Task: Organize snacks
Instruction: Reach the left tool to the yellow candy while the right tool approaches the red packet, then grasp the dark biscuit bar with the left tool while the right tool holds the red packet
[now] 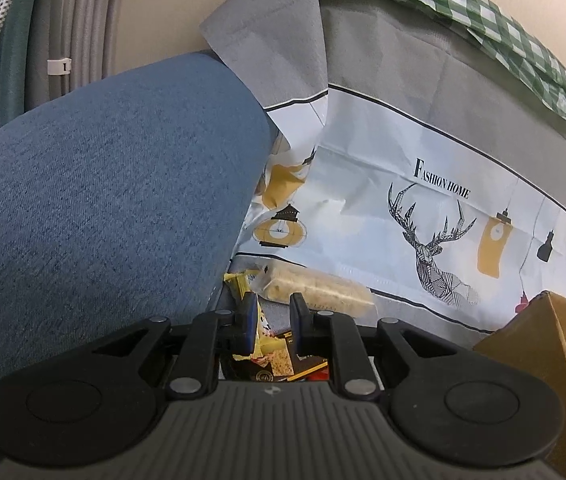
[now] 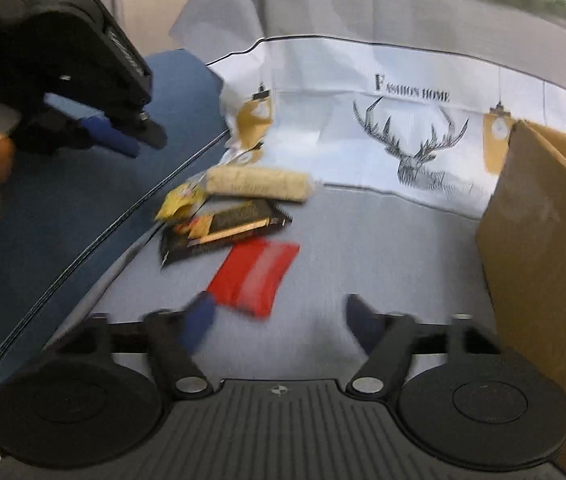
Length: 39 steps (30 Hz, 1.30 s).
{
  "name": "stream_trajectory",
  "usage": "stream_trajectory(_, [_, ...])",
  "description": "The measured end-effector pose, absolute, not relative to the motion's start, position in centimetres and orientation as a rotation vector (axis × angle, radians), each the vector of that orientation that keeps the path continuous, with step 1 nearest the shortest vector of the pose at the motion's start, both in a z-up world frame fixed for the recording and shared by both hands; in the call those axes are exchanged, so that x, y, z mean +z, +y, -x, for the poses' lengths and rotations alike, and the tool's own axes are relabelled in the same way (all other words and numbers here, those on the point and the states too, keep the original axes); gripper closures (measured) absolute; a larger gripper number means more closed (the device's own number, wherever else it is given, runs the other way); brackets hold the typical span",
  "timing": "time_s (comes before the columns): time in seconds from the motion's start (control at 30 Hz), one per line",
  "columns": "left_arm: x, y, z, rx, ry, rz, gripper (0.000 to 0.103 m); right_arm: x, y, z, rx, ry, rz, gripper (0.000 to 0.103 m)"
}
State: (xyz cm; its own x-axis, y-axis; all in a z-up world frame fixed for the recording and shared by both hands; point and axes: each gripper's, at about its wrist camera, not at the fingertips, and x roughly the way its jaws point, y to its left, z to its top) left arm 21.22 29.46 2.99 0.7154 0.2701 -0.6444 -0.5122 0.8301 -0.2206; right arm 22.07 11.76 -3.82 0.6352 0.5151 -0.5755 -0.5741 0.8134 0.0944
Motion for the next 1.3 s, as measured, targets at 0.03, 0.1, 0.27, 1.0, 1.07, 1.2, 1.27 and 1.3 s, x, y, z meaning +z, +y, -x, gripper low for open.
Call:
stream_trajectory(0.03, [3.0,29.5,-21.2,0.446,0.638,0.403,0.084,-4.1,12.6,-22.6,0.615,0.64,0.092,0.024])
stream_trajectory(0.1, [3.0,29.7,-21.2,0.442,0.634,0.408,0.084,-4.7,14.2,-23.5,0.594,0.658,0.101,0.021])
stream_trajectory(0.27, [2.9,29.9,-21.4,0.431,0.631,0.413,0.084,-5.9,17.2,-25.4,0.564,0.696,0.118,0.018])
stream_trajectory(1.0, [-0.7,26.6,-24.1,0.285,0.784,0.162,0.042,-1.3,4.9,-18.7,0.691,0.843,0.173,0.06])
stream_trajectory(1.07, [-1.6,25.6,-24.8,0.279,0.802,0.076,0.031,-0.7,3.6,-17.4,0.726,0.858,0.155,0.06])
stream_trajectory(1.2, [-3.8,24.3,-26.1,0.286,0.833,-0.041,0.022,-1.5,2.5,-15.7,0.758,0.85,0.147,0.06])
stream_trajectory(1.27, [-4.7,24.4,-26.8,0.3,0.856,-0.061,0.021,-2.7,2.7,-16.1,0.747,0.874,0.173,0.06])
stream_trajectory(1.3, [-5.2,24.5,-27.1,0.309,0.868,-0.059,0.021,-3.1,2.7,-16.6,0.734,0.895,0.168,0.06])
